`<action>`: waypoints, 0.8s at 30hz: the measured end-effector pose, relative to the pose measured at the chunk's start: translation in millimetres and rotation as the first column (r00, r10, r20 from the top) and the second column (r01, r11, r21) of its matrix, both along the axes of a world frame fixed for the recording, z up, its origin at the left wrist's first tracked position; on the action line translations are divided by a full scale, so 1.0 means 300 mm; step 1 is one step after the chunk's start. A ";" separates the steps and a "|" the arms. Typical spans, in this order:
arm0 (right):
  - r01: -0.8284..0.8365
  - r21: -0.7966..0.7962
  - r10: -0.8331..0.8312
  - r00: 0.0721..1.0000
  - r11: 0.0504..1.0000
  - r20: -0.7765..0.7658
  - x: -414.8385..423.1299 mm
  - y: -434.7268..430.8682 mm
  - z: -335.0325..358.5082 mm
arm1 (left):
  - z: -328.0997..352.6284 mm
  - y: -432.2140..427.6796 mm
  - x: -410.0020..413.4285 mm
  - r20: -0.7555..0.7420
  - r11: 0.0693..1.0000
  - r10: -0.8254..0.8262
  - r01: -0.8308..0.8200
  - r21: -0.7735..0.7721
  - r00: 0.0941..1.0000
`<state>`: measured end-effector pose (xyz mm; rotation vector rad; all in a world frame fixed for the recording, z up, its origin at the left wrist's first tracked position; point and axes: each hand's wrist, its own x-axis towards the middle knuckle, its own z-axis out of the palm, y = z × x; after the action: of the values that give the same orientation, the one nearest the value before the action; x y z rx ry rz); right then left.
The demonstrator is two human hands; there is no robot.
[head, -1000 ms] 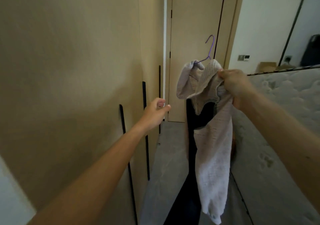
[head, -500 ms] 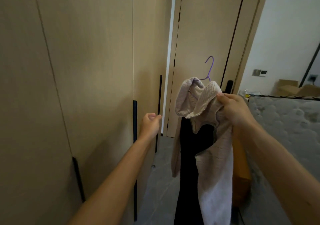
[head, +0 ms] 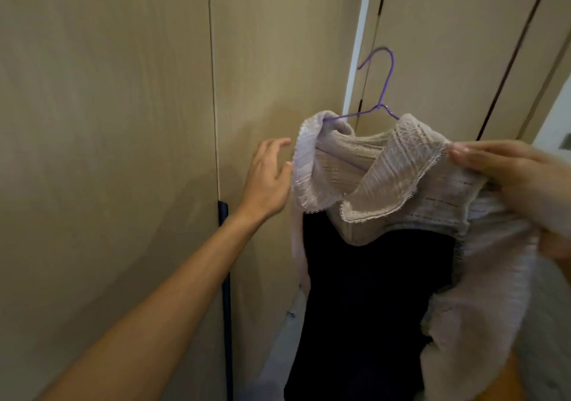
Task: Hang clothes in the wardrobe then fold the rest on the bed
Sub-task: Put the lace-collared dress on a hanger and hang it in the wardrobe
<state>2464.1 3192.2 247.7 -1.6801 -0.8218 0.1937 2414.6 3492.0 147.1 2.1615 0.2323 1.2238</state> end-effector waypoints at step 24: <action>-0.748 -0.263 0.791 0.549 0.609 0.270 0.654 0.257 -0.210 | 0.052 -0.135 -0.307 -0.404 0.947 0.295 -0.208 0.245 0.866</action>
<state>2660.3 3269.4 184.6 -1.3535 -1.8676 0.5633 2322.4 3451.5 162.6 2.6293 0.6285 0.9026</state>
